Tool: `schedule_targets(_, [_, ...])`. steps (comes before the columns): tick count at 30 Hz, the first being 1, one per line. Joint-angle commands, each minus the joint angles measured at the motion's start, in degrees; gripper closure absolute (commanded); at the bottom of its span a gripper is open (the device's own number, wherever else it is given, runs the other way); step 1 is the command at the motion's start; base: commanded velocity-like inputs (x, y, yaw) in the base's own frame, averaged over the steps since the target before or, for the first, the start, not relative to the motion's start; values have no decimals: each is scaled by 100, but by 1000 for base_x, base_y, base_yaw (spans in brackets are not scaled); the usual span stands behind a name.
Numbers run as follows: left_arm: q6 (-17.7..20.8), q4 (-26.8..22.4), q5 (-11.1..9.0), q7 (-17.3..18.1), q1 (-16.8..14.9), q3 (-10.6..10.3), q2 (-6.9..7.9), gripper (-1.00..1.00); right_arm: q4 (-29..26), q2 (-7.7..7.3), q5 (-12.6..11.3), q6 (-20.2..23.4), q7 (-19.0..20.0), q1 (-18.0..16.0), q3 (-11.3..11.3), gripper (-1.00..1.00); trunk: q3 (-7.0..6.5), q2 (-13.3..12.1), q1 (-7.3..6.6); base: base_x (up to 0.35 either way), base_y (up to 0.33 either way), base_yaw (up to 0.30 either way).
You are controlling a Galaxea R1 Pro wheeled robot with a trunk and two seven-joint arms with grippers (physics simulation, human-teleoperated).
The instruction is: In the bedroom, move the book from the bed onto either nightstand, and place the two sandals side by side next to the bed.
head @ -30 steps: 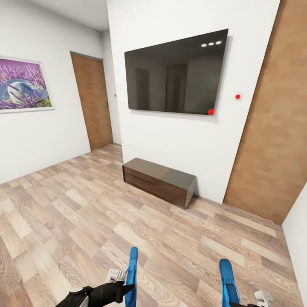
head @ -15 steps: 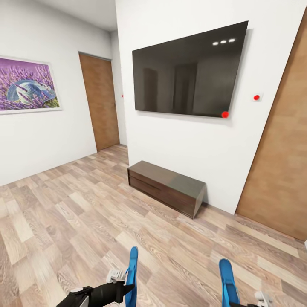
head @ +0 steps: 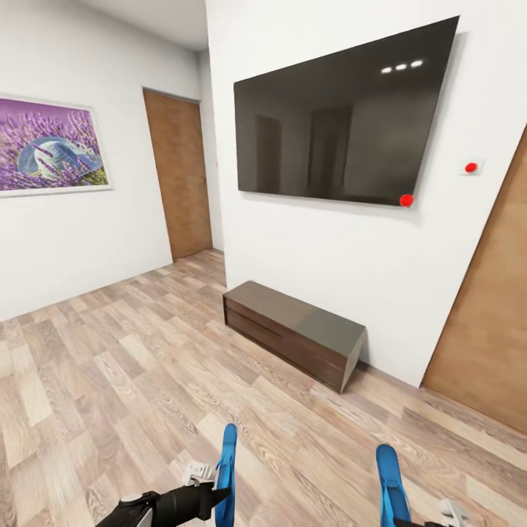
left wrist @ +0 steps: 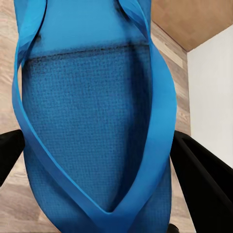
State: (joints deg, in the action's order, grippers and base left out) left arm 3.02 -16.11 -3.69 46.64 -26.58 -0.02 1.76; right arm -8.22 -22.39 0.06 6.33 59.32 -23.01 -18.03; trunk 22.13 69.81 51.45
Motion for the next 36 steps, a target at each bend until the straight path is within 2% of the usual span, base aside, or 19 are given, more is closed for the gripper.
schedule_targets(1, [32,3,-44,20,-5,2,0,100,-5,0,-14,79,27,-2,-39,100,6,3,3,326,-93,264])
schedule_targets(24, [32,12,-44,-6,-5,2,0,100,-5,35,-1,79,-17,-2,-35,100,-40,3,3,326,-92,285])
schedule_targets(26, [32,12,-44,-11,-5,2,-5,100,-5,45,11,73,-268,-2,-34,100,-47,3,3,326,-90,285])
schedule_targets(28, [26,12,-44,-58,-5,2,-7,100,-5,53,23,71,-770,-2,-32,100,-53,3,3,327,-90,284])
schedule_targets(30, [24,12,-44,-401,-5,2,-10,100,0,68,31,70,-1286,-2,-28,100,-60,3,3,327,-90,284])
schedule_targets(31, [24,12,-44,-545,-5,2,-13,100,1,83,33,70,-1422,-2,-27,100,-63,3,3,326,-90,284])
schedule_targets(32, [20,13,-44,-1090,-5,2,-64,100,3,178,35,70,-1845,-2,-26,100,-66,3,3,326,-71,284])
schedule_targets(33, [6,16,-47,-1486,-5,2,-116,100,4,253,37,70,-2119,-2,-26,100,-69,3,3,326,-46,285])
schedule_targets(36, [-164,165,-43,-2460,-5,2,-269,100,5,413,38,70,-2621,-2,-25,100,-76,3,3,326,-20,285])
